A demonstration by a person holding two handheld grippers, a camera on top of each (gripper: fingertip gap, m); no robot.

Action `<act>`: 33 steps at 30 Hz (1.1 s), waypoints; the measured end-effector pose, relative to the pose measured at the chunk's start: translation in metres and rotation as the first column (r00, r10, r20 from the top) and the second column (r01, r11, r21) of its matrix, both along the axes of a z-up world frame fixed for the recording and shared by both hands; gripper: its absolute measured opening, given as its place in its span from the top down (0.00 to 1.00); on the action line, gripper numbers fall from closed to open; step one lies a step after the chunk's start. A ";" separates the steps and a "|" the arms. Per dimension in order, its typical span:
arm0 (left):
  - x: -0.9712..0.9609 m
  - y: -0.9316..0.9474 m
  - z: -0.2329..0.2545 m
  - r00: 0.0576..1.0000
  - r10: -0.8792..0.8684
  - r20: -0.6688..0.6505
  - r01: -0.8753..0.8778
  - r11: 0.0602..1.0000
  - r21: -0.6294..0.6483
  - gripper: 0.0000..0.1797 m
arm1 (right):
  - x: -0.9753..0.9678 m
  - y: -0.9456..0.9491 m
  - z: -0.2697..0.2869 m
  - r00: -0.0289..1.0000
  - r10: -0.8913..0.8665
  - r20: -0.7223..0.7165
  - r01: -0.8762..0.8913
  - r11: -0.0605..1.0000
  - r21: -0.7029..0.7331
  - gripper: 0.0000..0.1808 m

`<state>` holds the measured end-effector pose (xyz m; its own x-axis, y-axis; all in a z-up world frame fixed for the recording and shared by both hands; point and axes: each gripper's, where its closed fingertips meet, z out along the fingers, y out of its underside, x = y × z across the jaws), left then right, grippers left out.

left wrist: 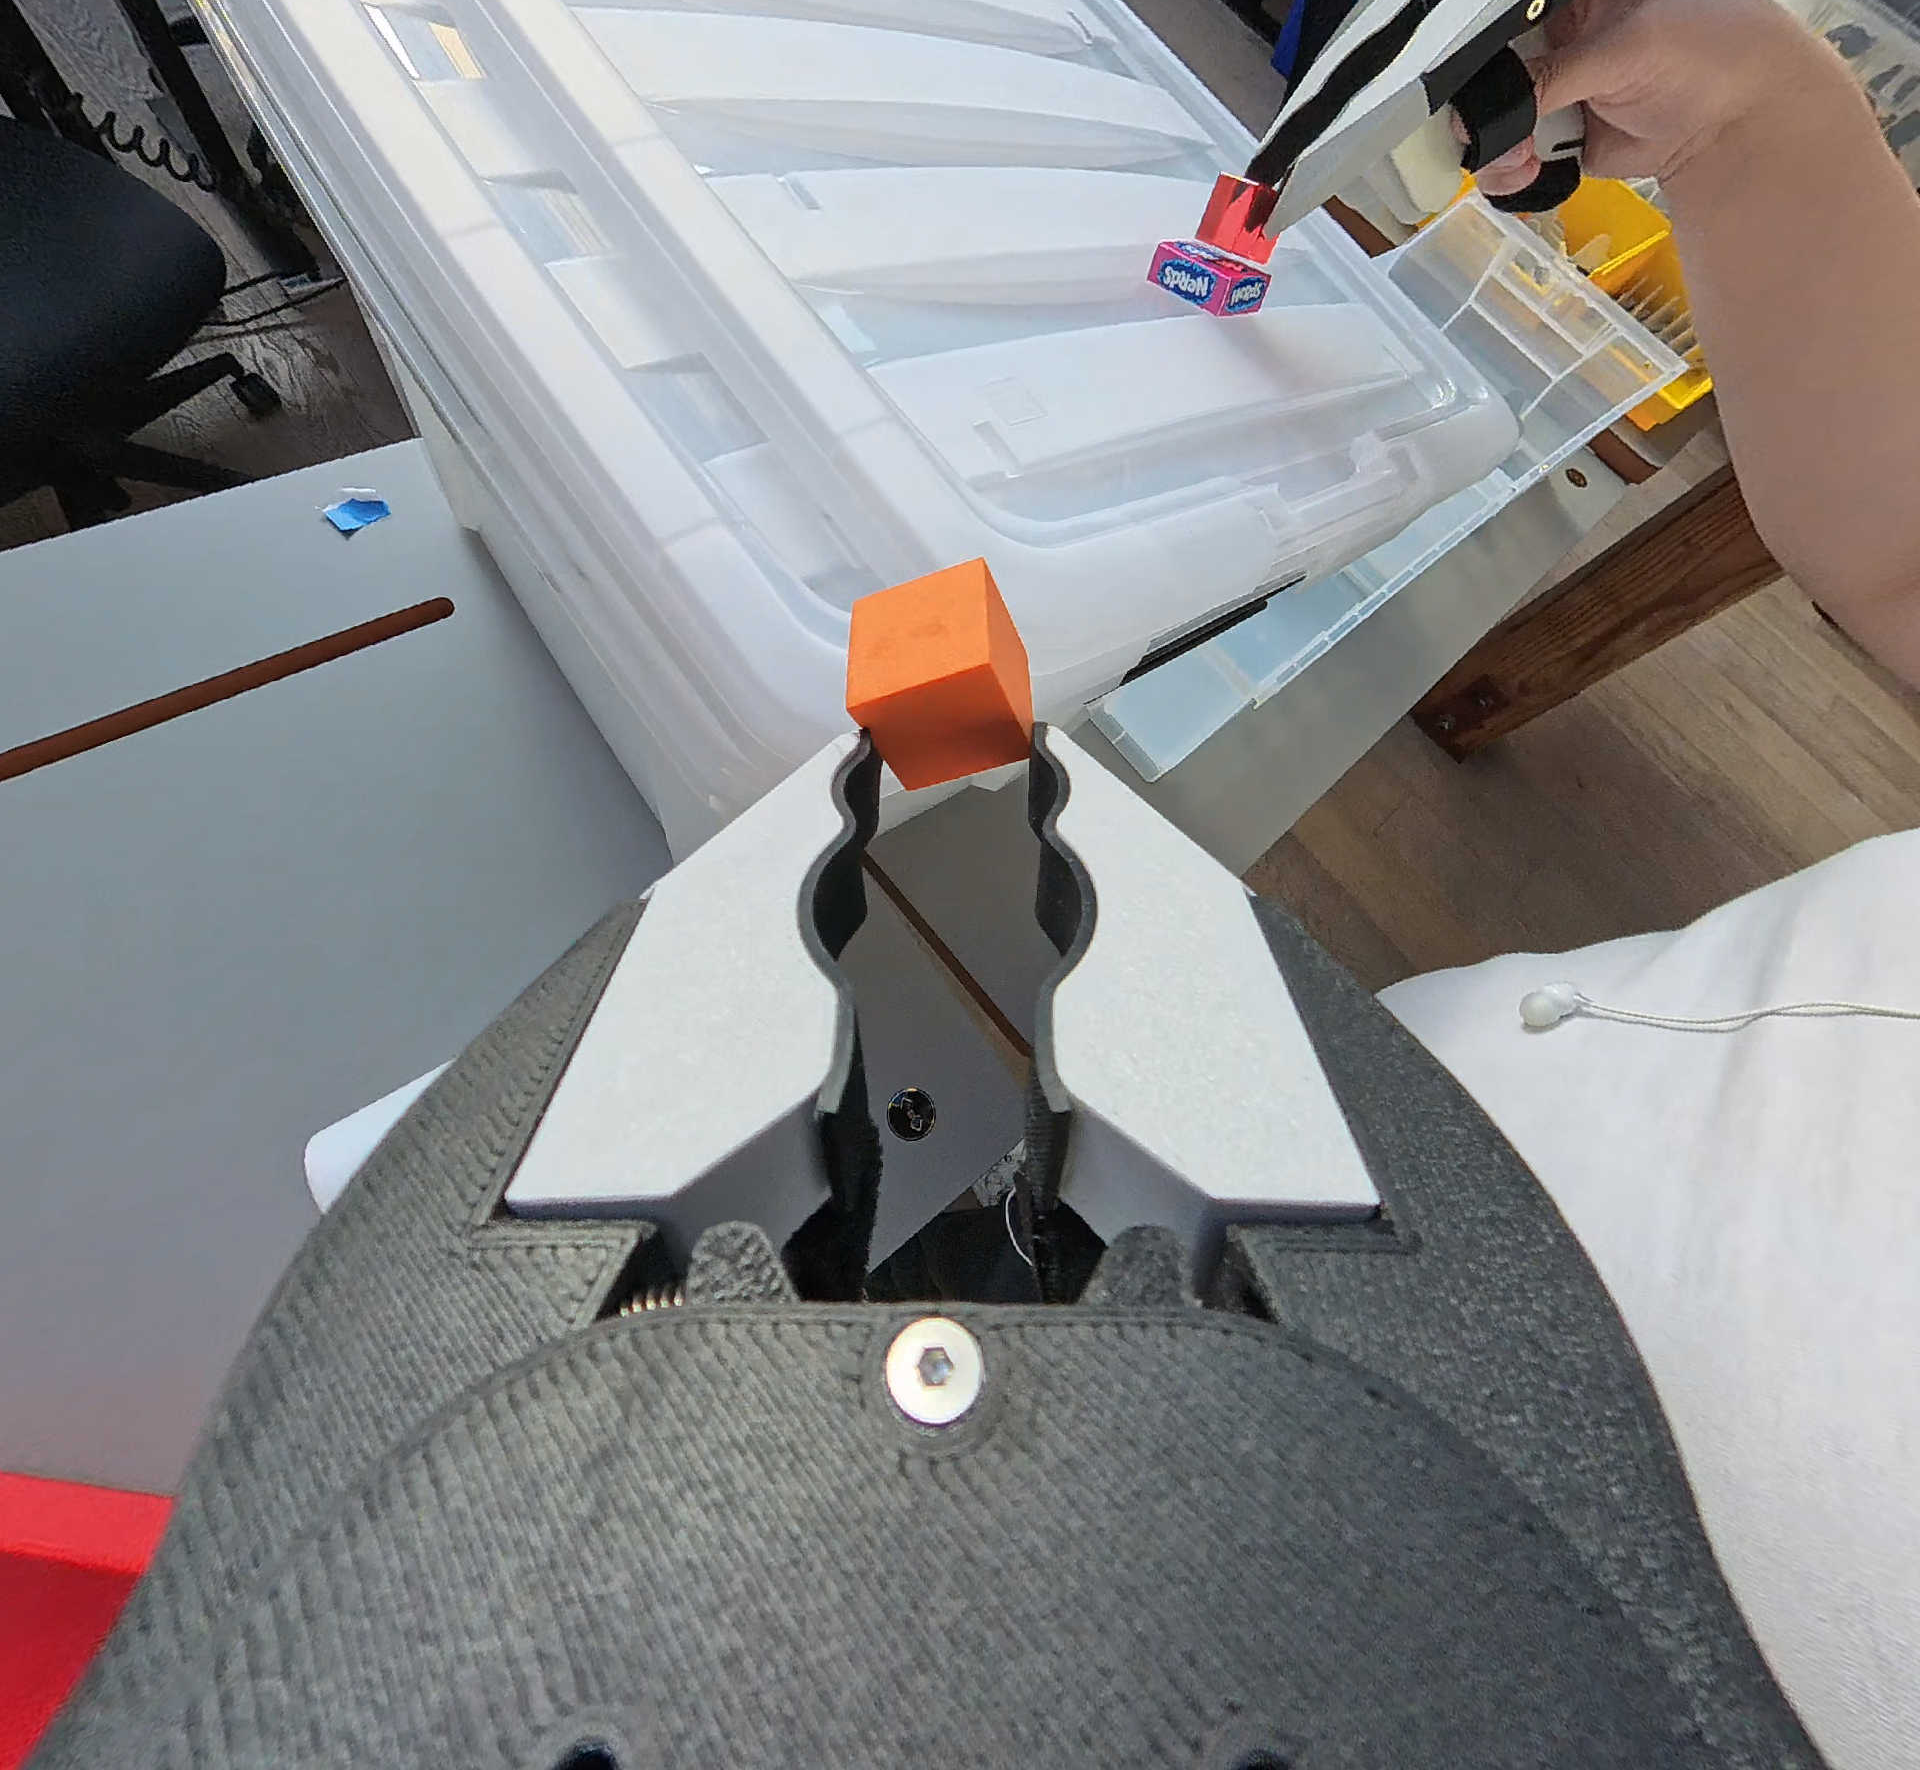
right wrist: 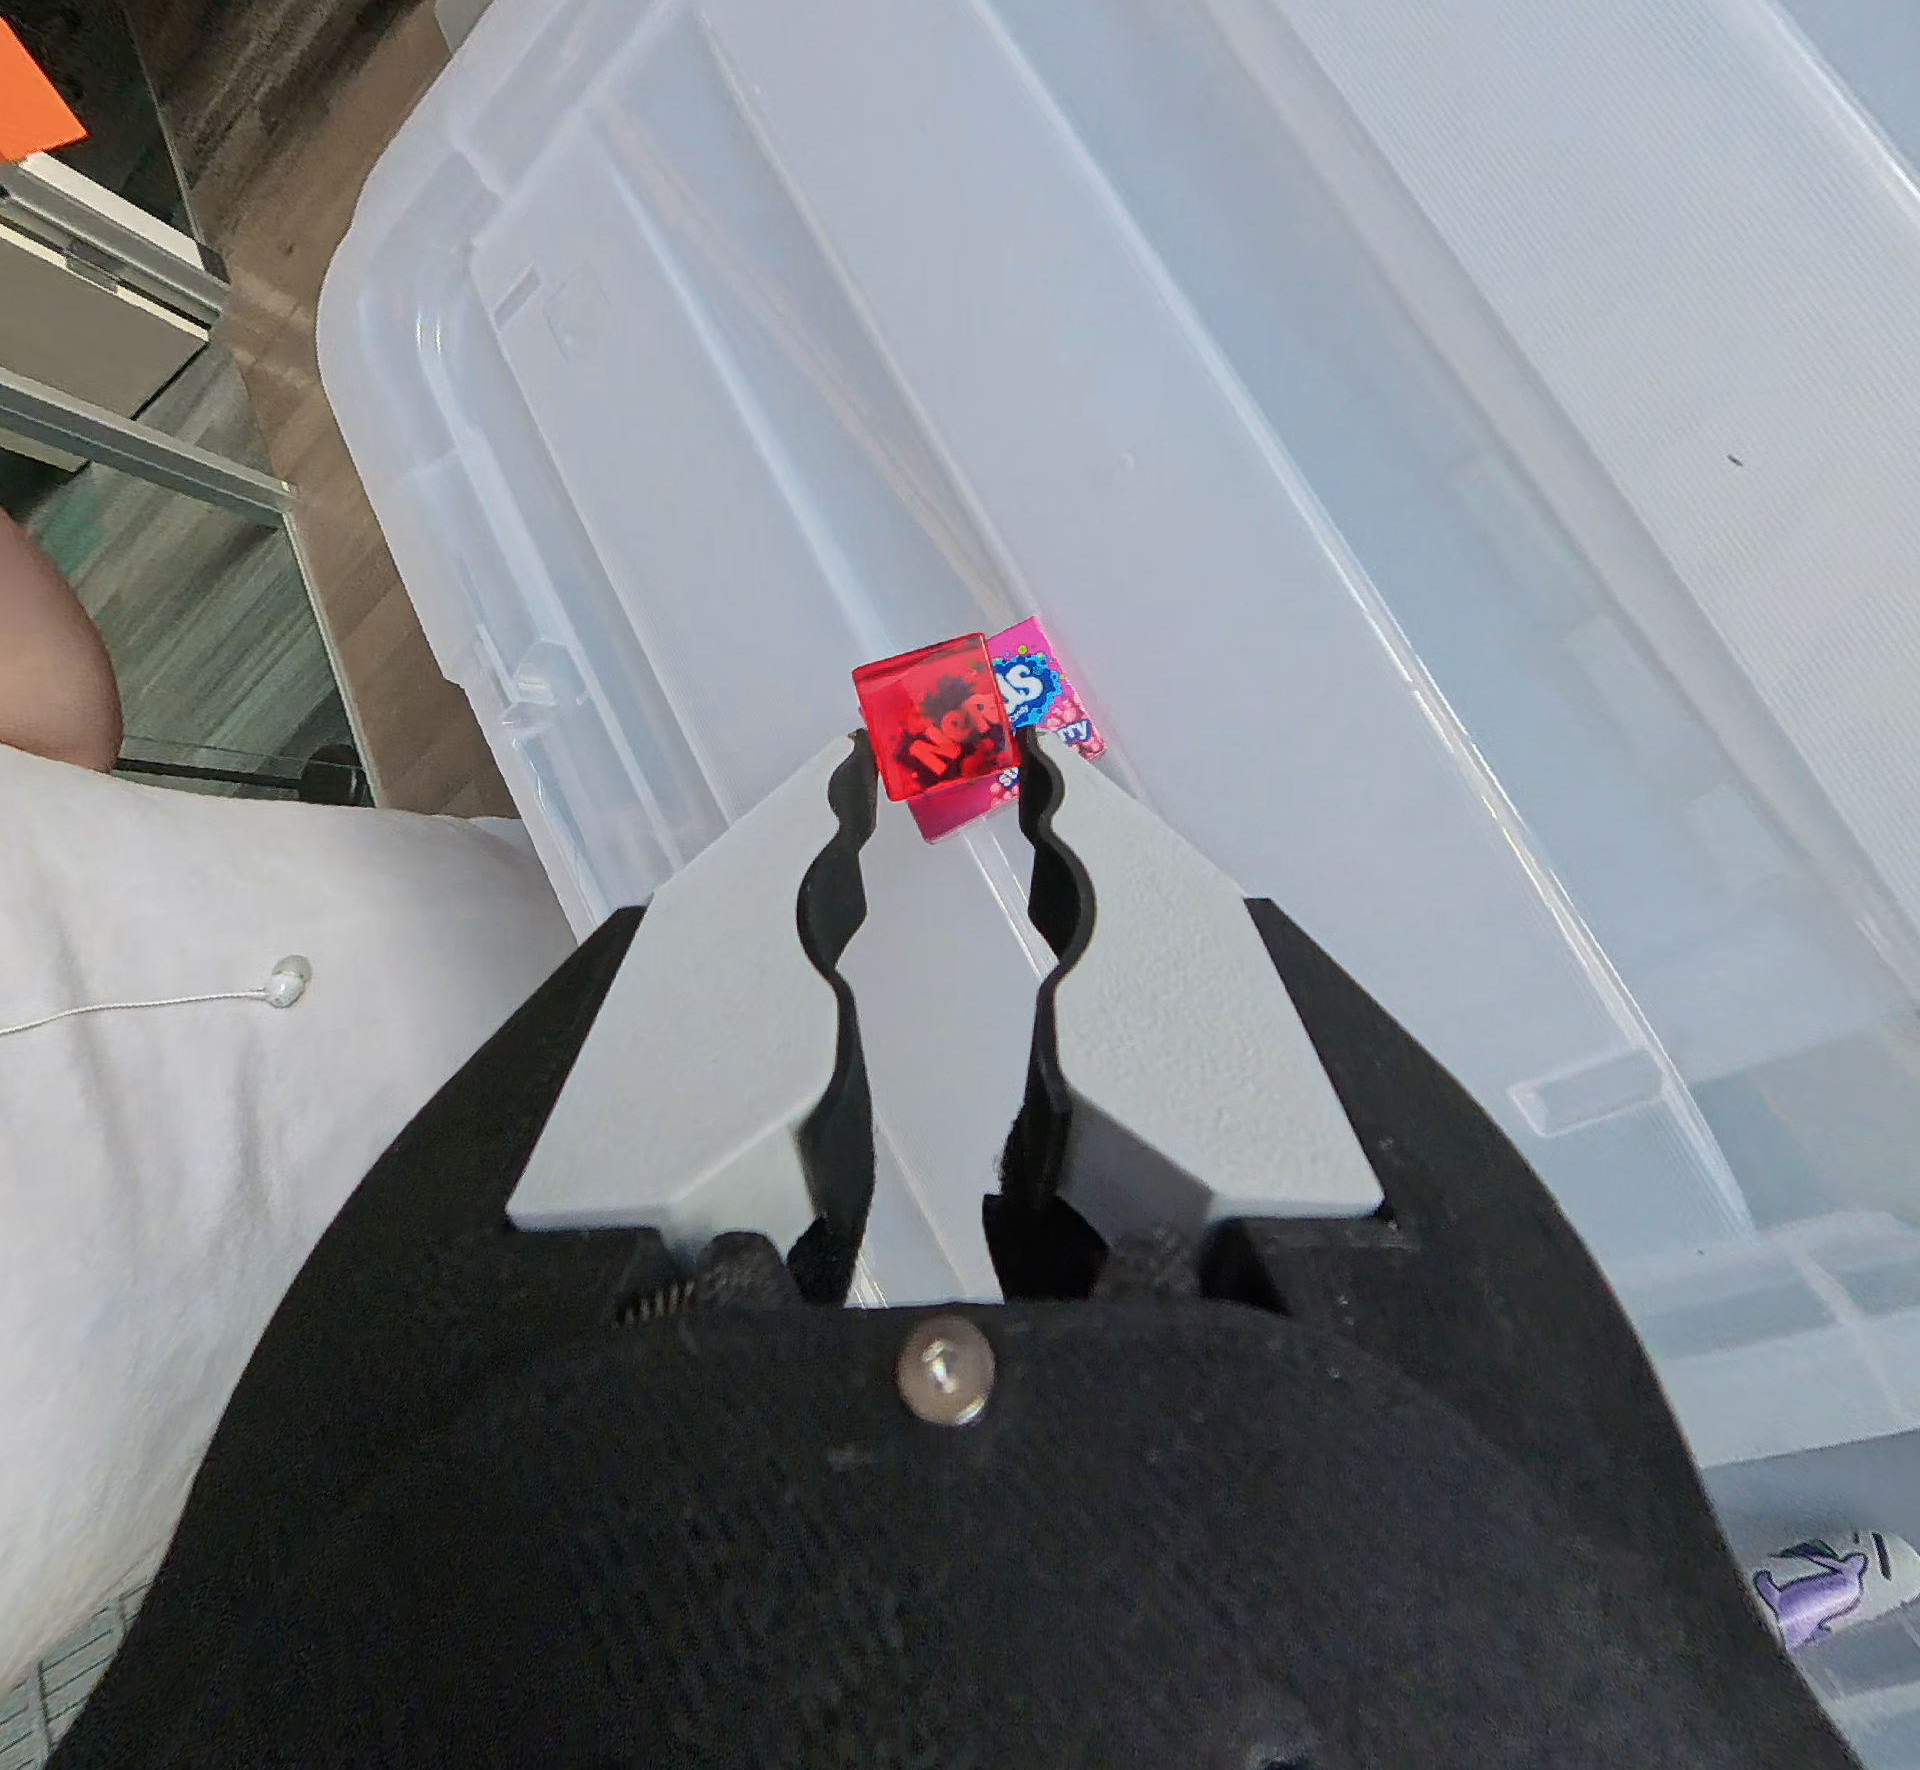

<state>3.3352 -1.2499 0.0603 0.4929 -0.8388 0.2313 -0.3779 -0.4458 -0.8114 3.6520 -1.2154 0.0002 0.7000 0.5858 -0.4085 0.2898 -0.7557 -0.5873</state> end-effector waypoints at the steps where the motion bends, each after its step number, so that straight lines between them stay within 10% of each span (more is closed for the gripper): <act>1: -0.001 0.000 0.000 1.000 0.007 0.000 -0.007 1.000 0.000 0.85 | -0.001 -0.001 -0.001 1.000 0.014 0.004 -0.014 1.000 -0.007 0.86; 9: 0.016 0.003 0.011 0.999 -0.045 0.012 0.045 0.999 0.004 0.85 | 0.004 0.001 0.006 0.999 0.035 0.027 -0.036 0.998 0.045 0.86; 18: 0.236 0.004 0.020 0.800 -0.600 0.000 0.598 0.799 0.067 0.85 | 0.027 -0.035 0.059 0.993 -0.079 -0.083 0.098 0.963 0.250 0.86; 33: 0.310 0.023 -0.064 0.722 -0.665 -0.191 0.668 0.742 -0.059 0.85 | 0.078 -0.088 0.027 0.959 -0.252 -0.130 0.276 0.933 0.232 0.86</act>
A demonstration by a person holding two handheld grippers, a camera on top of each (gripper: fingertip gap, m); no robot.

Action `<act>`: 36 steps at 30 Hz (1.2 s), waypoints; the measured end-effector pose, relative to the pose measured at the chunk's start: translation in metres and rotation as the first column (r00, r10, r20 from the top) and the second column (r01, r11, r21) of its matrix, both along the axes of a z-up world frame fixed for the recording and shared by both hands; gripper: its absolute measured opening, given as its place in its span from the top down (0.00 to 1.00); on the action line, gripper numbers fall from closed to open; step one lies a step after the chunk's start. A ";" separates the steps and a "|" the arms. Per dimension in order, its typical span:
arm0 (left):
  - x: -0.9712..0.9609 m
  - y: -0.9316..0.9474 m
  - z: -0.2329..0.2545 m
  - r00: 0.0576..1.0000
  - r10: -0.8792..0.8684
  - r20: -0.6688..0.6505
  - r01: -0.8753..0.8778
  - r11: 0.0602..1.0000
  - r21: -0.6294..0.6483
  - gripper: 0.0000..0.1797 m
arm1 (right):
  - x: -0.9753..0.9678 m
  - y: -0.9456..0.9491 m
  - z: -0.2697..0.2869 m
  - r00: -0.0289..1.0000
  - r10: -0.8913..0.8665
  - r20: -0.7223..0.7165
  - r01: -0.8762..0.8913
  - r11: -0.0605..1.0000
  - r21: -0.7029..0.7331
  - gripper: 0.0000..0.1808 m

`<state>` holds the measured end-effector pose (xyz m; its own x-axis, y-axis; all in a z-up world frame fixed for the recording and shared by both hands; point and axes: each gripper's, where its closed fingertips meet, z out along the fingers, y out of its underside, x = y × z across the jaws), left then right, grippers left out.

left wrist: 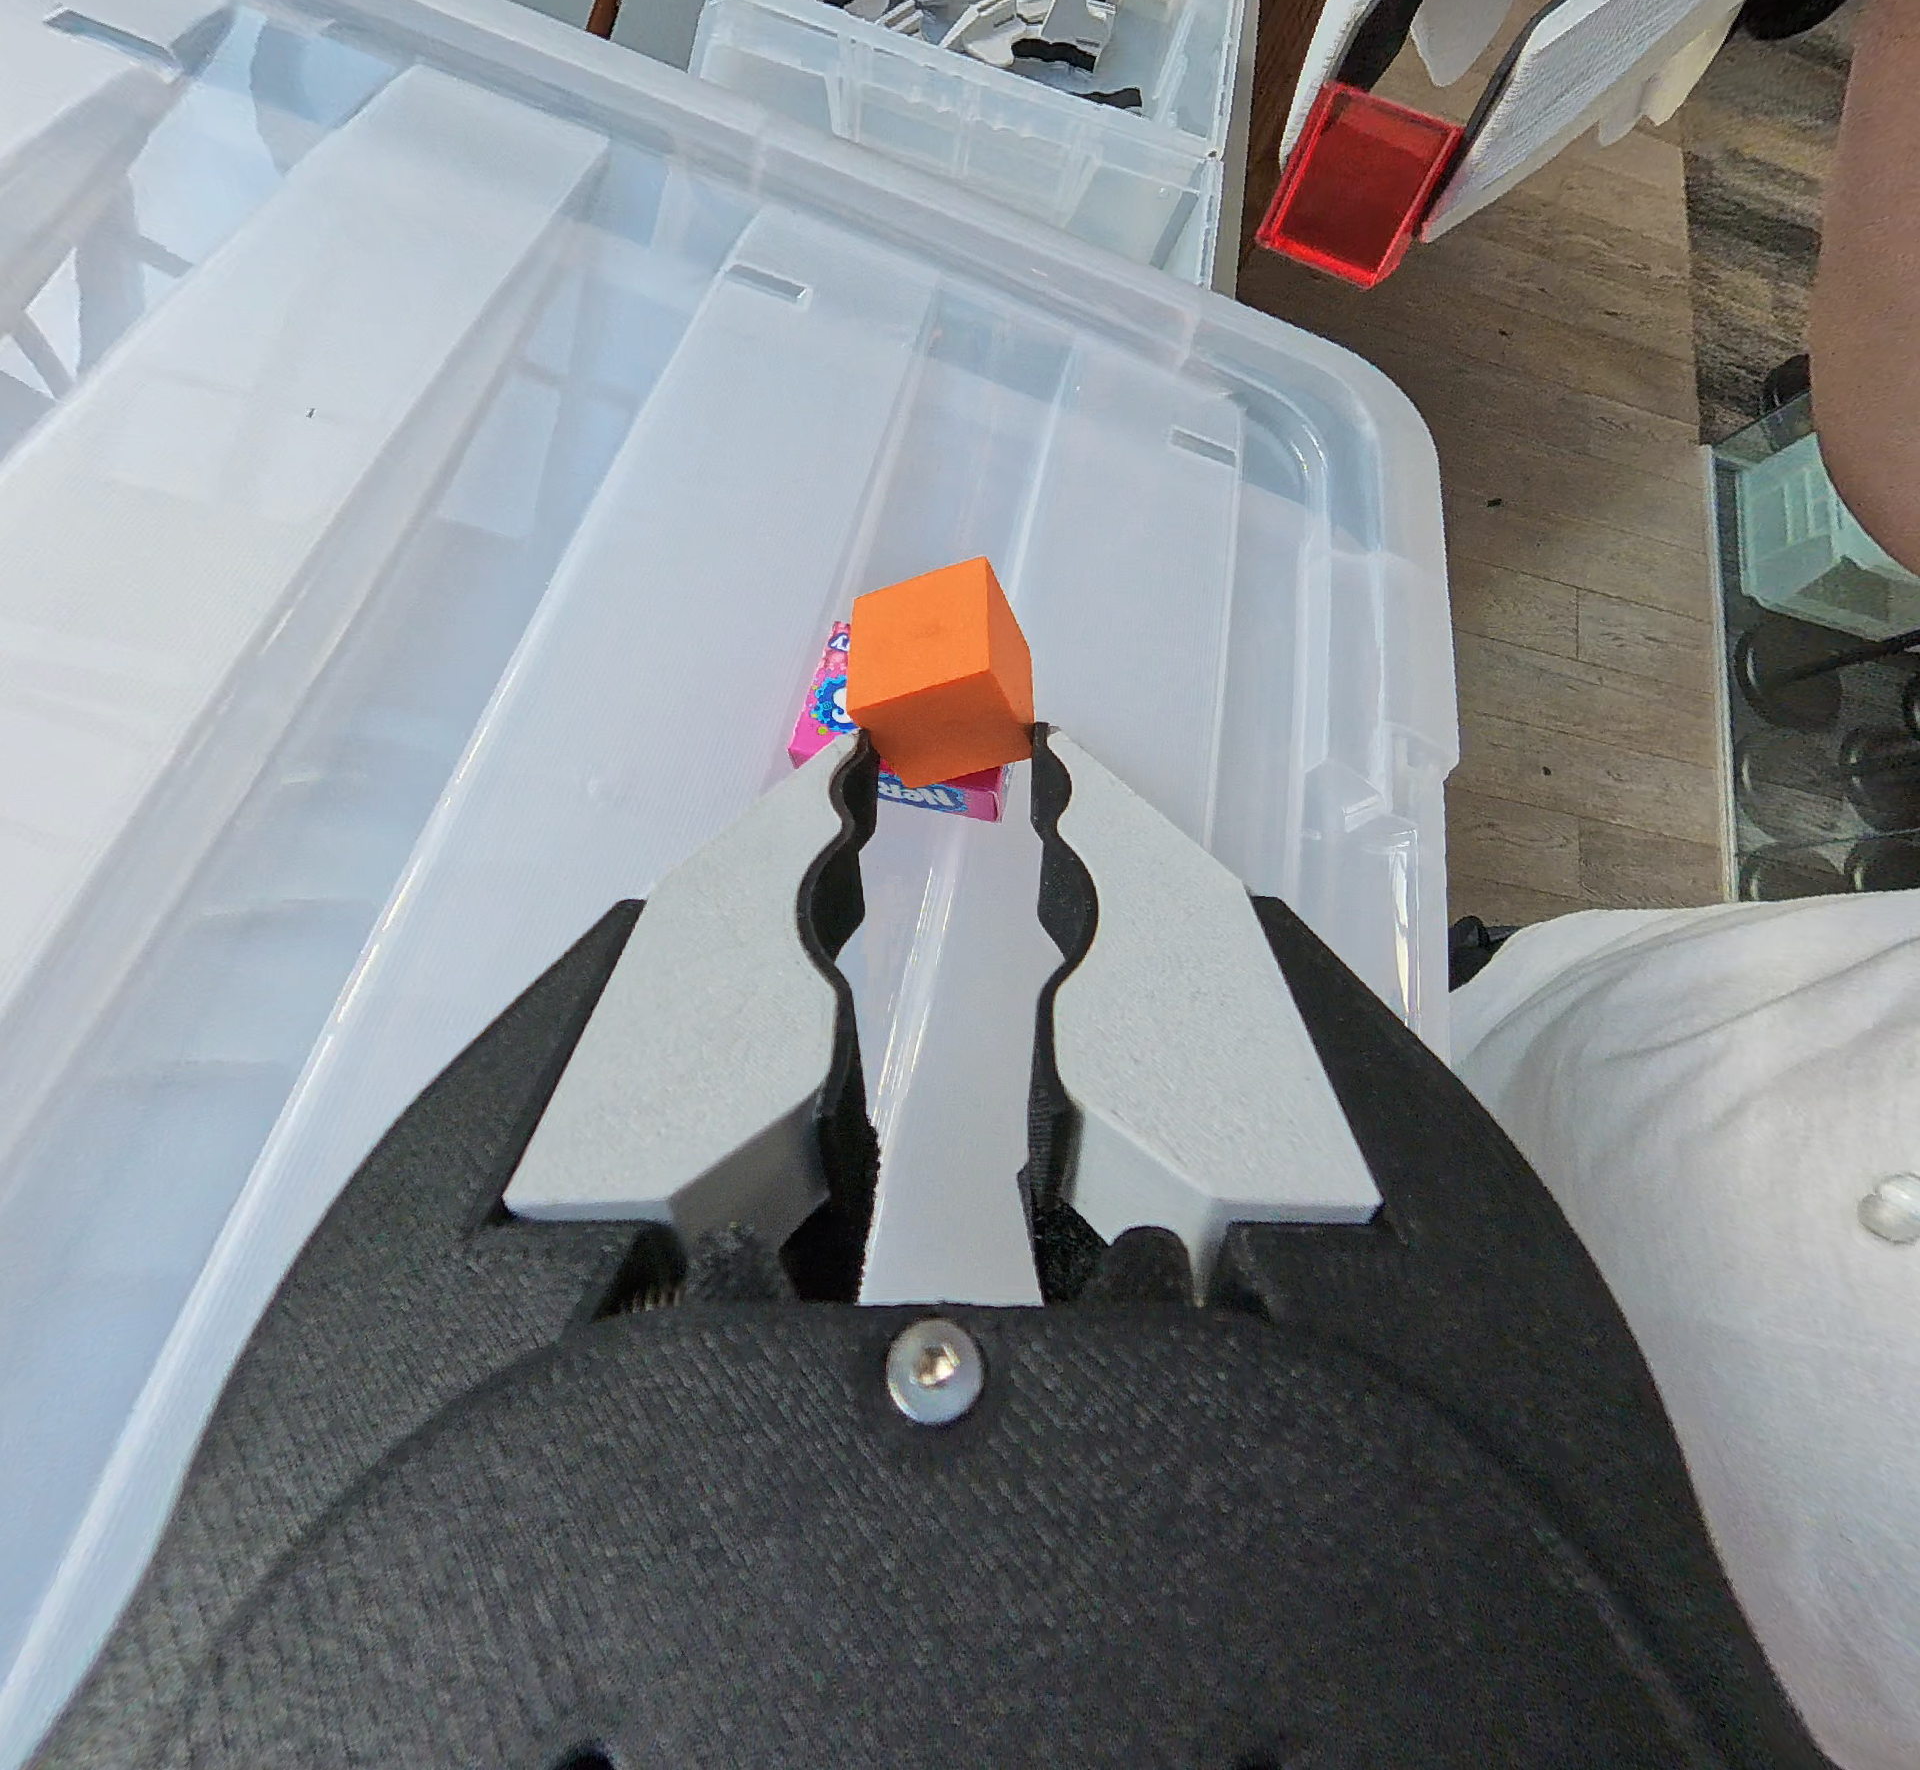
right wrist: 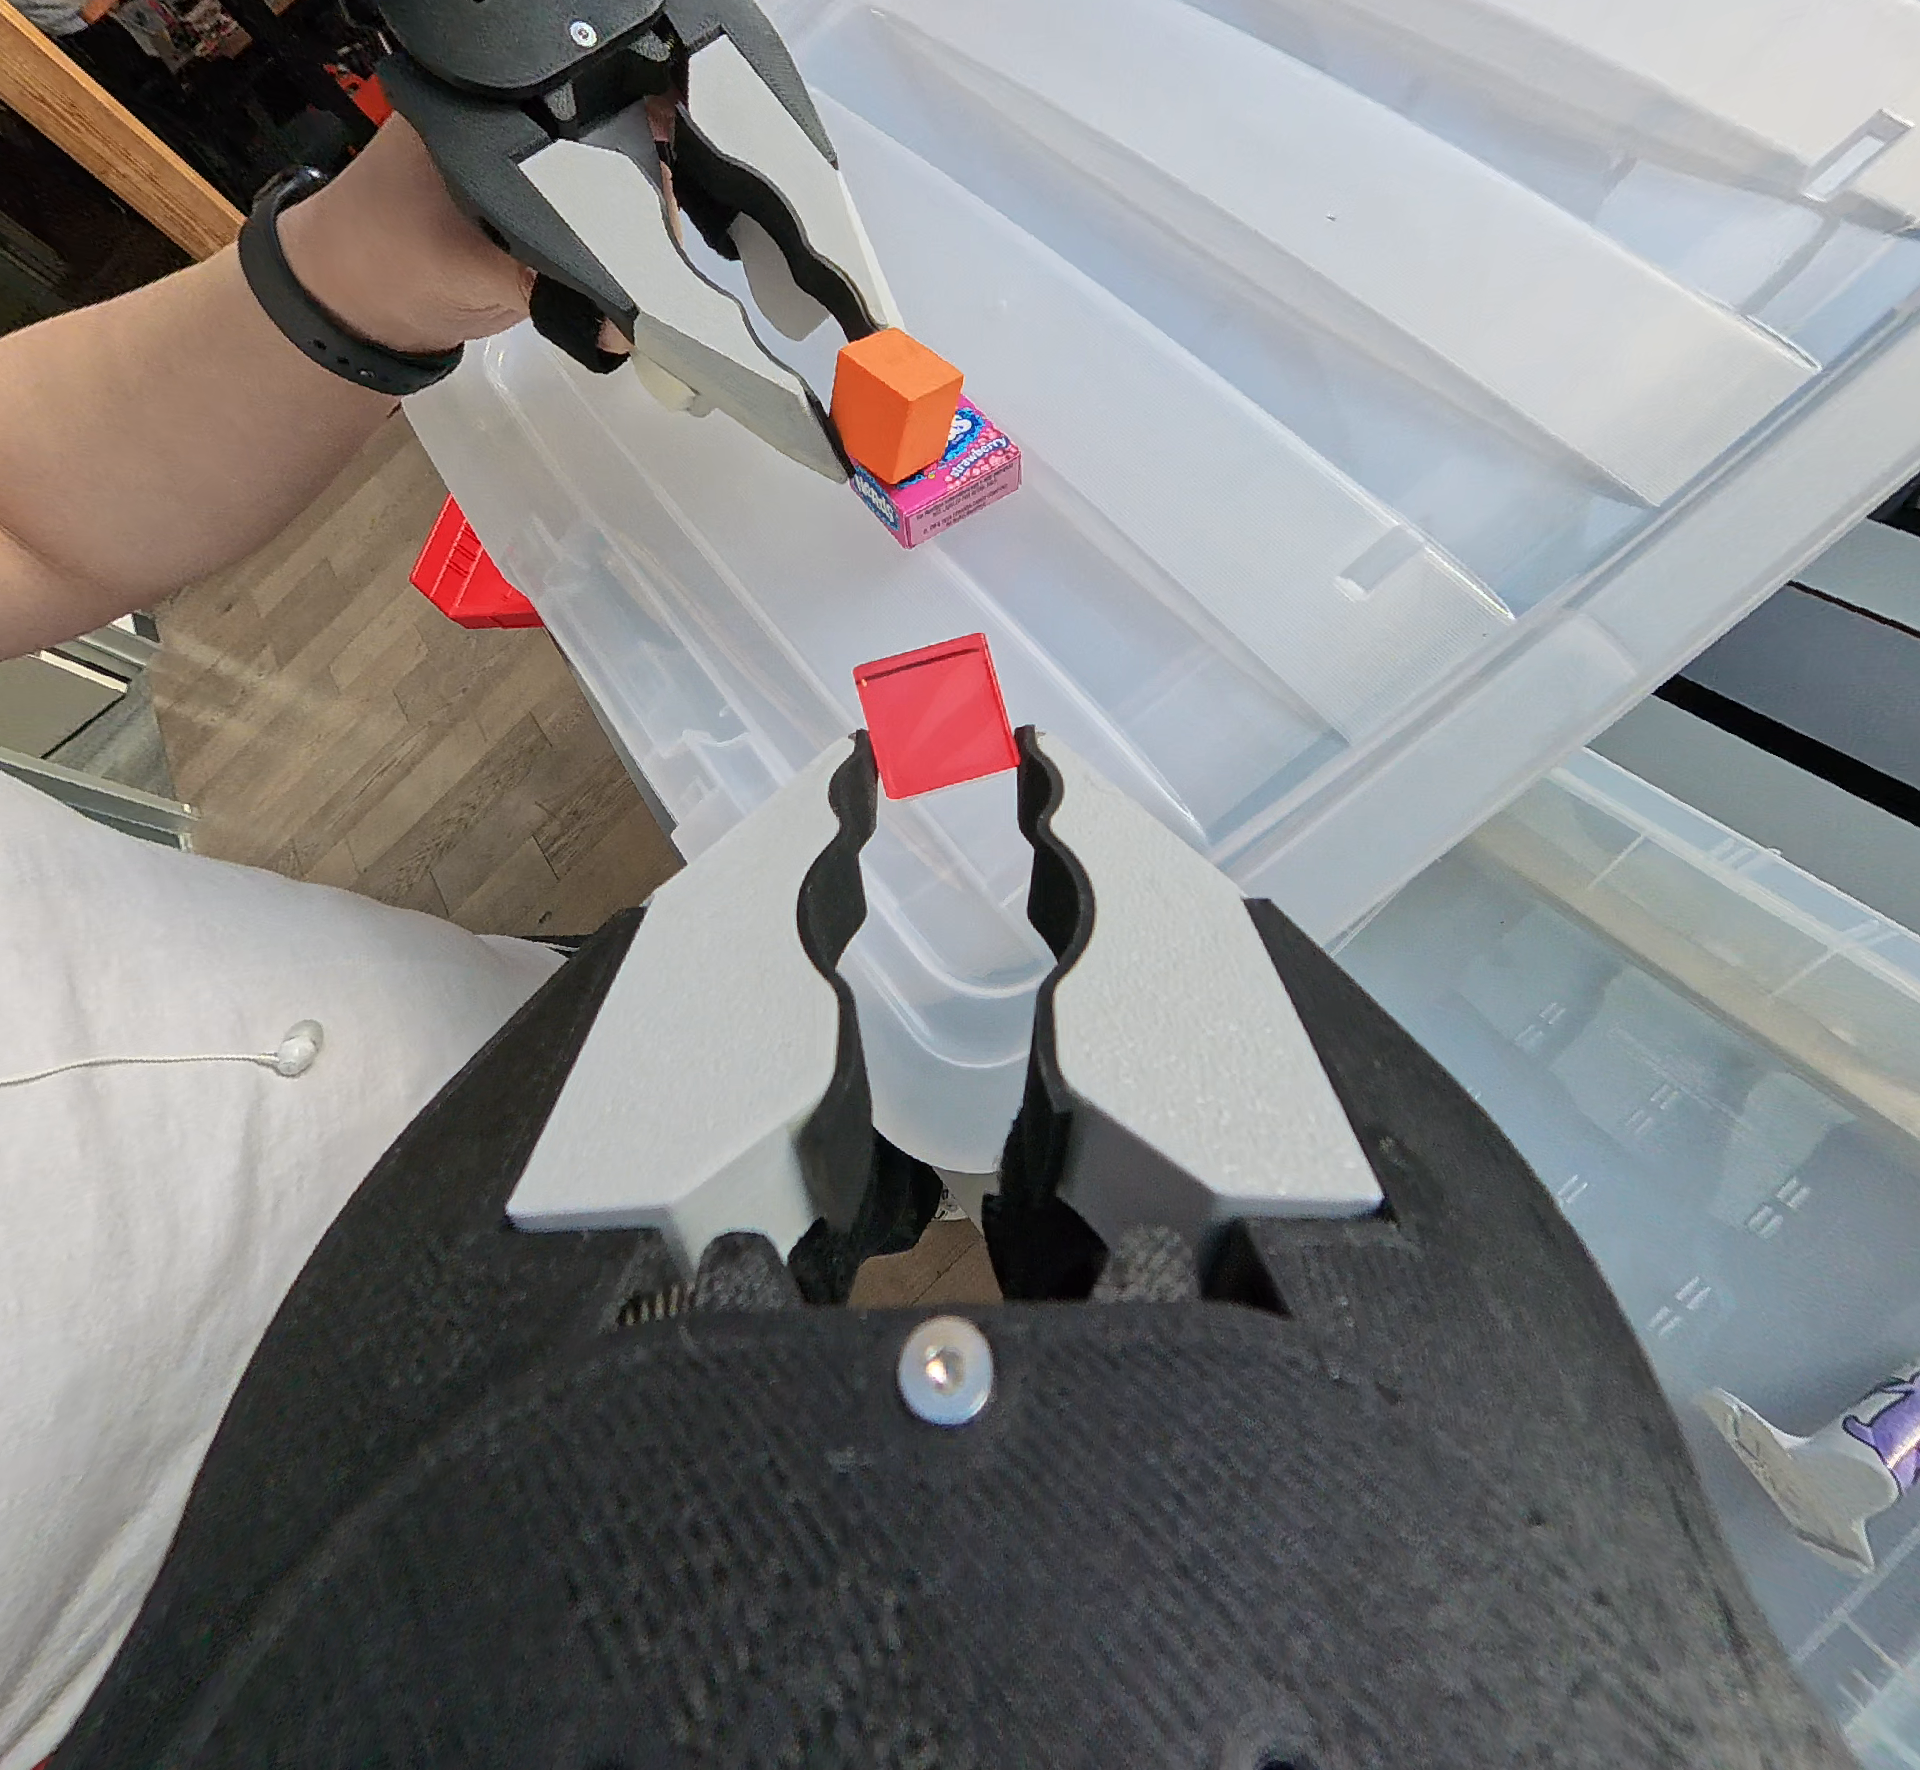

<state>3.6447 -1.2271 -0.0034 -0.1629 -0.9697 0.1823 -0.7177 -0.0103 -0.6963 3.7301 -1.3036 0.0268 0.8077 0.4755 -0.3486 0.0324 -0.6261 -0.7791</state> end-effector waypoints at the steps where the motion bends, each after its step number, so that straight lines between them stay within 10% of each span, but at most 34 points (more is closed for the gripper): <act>1: 0.000 0.000 -0.001 1.000 -0.001 -0.009 0.001 1.000 -0.007 0.84 | -0.001 0.000 0.001 1.000 0.007 0.000 -0.007 1.000 0.003 0.86; 36: -0.118 -0.032 0.058 0.951 0.255 0.176 -0.223 0.958 -0.179 0.83 | -0.084 0.087 0.002 0.940 0.313 0.133 -0.297 0.946 -0.131 0.86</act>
